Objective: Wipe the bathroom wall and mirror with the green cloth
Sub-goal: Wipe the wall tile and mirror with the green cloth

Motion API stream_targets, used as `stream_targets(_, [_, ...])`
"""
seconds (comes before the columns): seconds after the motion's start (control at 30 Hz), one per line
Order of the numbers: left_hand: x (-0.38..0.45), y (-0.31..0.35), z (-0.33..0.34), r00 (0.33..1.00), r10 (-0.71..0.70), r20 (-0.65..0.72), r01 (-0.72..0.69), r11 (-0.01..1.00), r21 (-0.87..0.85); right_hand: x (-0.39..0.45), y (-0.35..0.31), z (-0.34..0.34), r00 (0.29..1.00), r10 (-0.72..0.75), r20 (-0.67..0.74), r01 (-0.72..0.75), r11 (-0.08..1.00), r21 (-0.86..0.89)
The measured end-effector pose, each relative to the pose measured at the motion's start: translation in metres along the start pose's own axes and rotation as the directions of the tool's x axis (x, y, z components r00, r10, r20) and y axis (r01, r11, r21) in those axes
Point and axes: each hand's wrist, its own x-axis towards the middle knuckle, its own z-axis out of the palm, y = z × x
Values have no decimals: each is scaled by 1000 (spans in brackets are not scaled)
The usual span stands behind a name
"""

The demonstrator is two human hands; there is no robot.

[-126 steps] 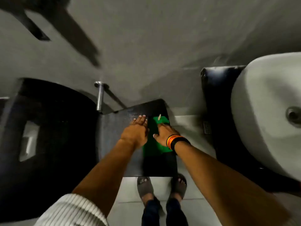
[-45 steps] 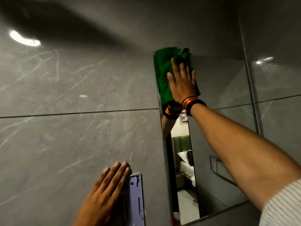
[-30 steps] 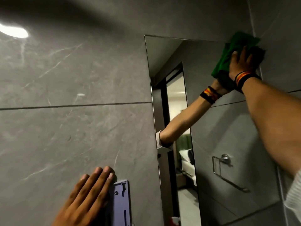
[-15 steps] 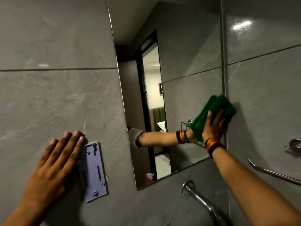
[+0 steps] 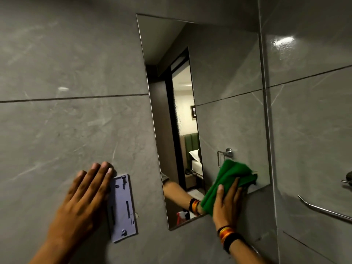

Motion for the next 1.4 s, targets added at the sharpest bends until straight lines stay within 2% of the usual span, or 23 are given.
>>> stream_targets(0.13, [0, -1, 1, 1000, 9, -1, -9, 1000, 8, -71, -43, 27, 987, -144, 74, 149, 986, -67])
stream_targets(0.27, [-1, 0, -2, 1000, 13, 6, -13, 1000, 3, -83, -87, 35, 972, -236, 22, 237, 970, -62])
stream_targets(0.43, [-2, -1, -1, 999, 24, 31, -24, 1000, -2, -19, -175, 19, 917, -394, -54, 393, 919, -29])
stream_targets(0.6, [-2, -3, -1, 999, 20, 26, -20, 1000, -22, 77, -298, 2, 859, -501, -103, 499, 865, -47])
stream_targets(0.73, [1, -2, -1, 1000, 23, 17, -22, 999, -24, 137, -383, -29, 781, -624, 11, 624, 780, -33])
stream_targets(0.83, [1, -4, -4, 999, 22, 39, -19, 998, -66, 145, -413, -53, 755, -653, 59, 651, 758, 49])
stream_targets(0.97, [5, -1, -27, 988, -6, 154, 19, 996, -86, 113, -402, -70, 743, -669, 19, 666, 742, 75])
stream_targets(1.03, [8, 4, -47, 970, -43, 237, 59, 996, -63, 92, -384, -75, 724, -682, 103, 679, 731, 64])
stream_targets(1.1, [14, 10, -63, 957, -75, 280, 91, 995, -45, 81, -357, -73, 739, -642, 204, 652, 758, 22])
stream_targets(1.2, [12, 19, -92, 949, -96, 301, 104, 995, -11, 50, -292, -66, 741, -569, 358, 632, 770, -85])
stream_targets(1.33, [0, 19, -120, 942, -56, 331, 50, 998, 27, -32, -181, -57, 761, -453, 464, 585, 788, -192])
stream_targets(1.4, [-5, 18, -131, 936, -40, 350, 25, 999, 47, -83, -127, -63, 728, -390, 564, 581, 787, -206])
